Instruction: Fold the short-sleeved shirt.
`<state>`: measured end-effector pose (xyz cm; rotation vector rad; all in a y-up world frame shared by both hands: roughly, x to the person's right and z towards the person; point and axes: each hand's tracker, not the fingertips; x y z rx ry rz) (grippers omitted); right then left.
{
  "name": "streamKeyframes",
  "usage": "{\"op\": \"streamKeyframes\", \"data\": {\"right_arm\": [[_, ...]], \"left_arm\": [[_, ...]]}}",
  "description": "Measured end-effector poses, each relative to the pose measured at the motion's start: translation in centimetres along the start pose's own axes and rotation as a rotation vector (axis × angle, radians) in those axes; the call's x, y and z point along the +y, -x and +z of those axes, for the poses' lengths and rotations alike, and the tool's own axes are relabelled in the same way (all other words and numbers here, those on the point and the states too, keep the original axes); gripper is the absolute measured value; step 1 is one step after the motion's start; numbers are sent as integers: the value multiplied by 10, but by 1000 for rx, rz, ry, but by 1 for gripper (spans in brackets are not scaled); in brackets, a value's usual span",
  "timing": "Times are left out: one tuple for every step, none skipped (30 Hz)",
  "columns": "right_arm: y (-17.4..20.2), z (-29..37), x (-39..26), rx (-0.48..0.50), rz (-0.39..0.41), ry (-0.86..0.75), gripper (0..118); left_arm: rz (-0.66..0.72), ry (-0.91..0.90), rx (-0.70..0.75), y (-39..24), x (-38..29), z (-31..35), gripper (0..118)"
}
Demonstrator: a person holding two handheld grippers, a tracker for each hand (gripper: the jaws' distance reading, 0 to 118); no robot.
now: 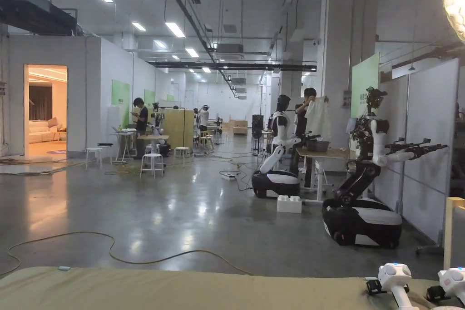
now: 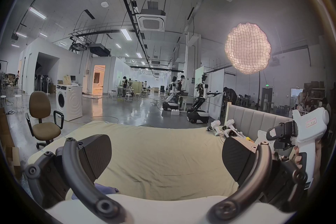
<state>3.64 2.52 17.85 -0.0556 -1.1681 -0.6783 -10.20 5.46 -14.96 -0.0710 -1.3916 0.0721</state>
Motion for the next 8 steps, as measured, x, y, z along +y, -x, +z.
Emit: {"op": "streamKeyframes", "data": {"right_arm": [[-2,-2,-1,11,-5,-1,118],[-2,-4,0,6,-13,13,118],[-3,-6,-2,5,-27,12,118],[-4,-5,-4,13,-36,-3,118],[-4,-5,-4,13,-29,-4,118],[-3,-6,-3,4,-31,2,118],[-2,-7,-4,-4,-29,5,118],[-2,-6,-6,-7,-13,-13,118]], "left_arm": [[0,1,0,0,-1,0,118],[0,2,0,0,-1,0,118],[2,4,-2,1,-2,-1,118],[5,8,-3,1,-3,-1,118],[8,11,-4,1,-4,-1,118],[10,13,-7,2,-4,-1,118],[11,14,-9,2,-5,-1,118],[11,16,-10,2,-6,-1,118]]}}
